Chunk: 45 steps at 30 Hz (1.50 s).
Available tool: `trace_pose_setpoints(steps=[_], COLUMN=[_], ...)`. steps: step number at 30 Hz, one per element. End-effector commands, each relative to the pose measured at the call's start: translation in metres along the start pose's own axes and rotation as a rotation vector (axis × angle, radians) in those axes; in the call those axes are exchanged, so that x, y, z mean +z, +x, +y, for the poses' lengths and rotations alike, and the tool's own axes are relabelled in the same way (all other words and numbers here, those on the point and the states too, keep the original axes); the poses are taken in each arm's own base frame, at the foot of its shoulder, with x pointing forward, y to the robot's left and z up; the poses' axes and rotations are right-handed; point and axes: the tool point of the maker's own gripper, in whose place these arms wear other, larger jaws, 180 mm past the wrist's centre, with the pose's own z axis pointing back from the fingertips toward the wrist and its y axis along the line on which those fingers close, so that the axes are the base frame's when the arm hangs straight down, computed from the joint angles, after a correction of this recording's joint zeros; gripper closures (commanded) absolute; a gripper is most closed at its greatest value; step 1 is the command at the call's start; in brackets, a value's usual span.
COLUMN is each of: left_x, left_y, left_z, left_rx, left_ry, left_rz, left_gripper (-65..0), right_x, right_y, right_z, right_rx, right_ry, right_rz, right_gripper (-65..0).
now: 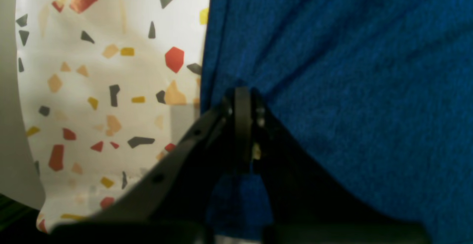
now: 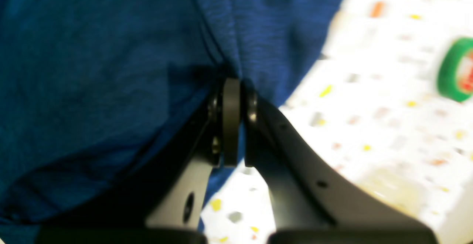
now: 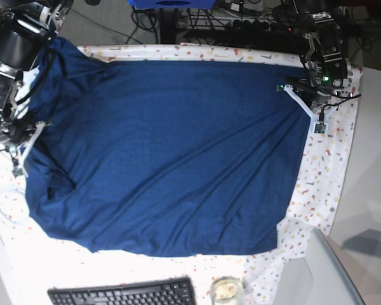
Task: Layout the t-shirt on the table in an organized manner, then fold the t-shirt properly
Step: 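Grasp the shirt side with the right gripper and pull it outward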
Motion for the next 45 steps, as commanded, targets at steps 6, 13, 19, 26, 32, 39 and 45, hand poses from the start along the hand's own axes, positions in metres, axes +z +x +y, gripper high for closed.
trace_pose_setpoints(steps=[6, 13, 19, 26, 32, 39, 45], left_x=[0.001, 0.002, 0.004, 0.015, 0.025, 0.038, 0.054], left_y=[-0.001, 0.000, 0.003, 0.023, 0.035, 0.020, 0.005], left_z=[0.008, 0.015, 0.015, 0.018, 0.023, 0.056, 0.093], left_rx=[-0.009, -0.017, -0.017, -0.025, -0.036, 0.019, 0.079], left_ry=[0.025, 0.037, 0.039, 0.059, 0.079, 0.147, 0.235], left_rz=[0.012, 0.010, 0.001, -0.057, -0.097, -0.090, -0.084], left_gripper=[0.0, 0.0, 0.0, 0.0, 0.0, 0.0, 0.0], right_x=[0.011, 0.038, 0.064, 0.080, 0.088, 0.071, 0.027], right_y=[0.001, -0.028, -0.014, 0.039, 0.068, 0.069, 0.022], right_z=[-0.030, -0.052, -0.027, 0.042, 0.097, 0.039, 0.003], right_rx=[-0.063, -0.093, -0.036, 0.189, 0.332, 0.133, 0.114], right_ry=[-0.063, -0.157, -0.158, -0.074, 0.021, -0.098, -0.086], right_rz=[-0.034, -0.016, -0.097, -0.221, -0.301, -0.262, -0.075], right_gripper=[-1.2, -1.2, -1.2, -1.2, -1.2, -9.9, -45.6])
